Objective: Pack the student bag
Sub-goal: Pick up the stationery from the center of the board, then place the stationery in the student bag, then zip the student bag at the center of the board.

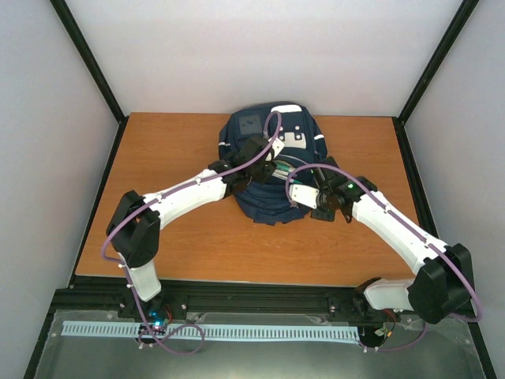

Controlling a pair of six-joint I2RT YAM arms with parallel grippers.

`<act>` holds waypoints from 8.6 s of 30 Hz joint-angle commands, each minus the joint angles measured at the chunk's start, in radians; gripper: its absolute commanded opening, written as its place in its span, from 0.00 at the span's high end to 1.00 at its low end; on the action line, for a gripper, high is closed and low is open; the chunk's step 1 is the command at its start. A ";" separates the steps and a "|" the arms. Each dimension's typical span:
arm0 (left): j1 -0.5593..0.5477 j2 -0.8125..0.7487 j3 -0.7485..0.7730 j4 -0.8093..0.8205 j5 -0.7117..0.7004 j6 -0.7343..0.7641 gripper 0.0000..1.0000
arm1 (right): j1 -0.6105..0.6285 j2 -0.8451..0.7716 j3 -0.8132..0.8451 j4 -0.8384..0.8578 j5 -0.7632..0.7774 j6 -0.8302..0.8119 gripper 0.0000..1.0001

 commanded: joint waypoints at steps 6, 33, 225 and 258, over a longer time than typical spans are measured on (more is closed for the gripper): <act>0.054 0.003 0.072 0.010 0.088 -0.085 0.52 | 0.076 -0.008 0.117 0.211 0.045 -0.152 0.97; 0.135 0.010 0.102 -0.020 0.203 -0.179 0.53 | 0.142 0.240 0.018 0.676 0.091 -0.379 0.97; -0.028 0.032 -0.105 -0.008 0.881 -0.652 0.69 | -0.074 -0.113 -0.179 0.289 -0.231 0.271 0.57; -0.020 -0.188 -0.347 -0.023 0.565 -0.718 0.63 | -0.036 0.132 -0.049 0.288 -0.330 0.397 0.61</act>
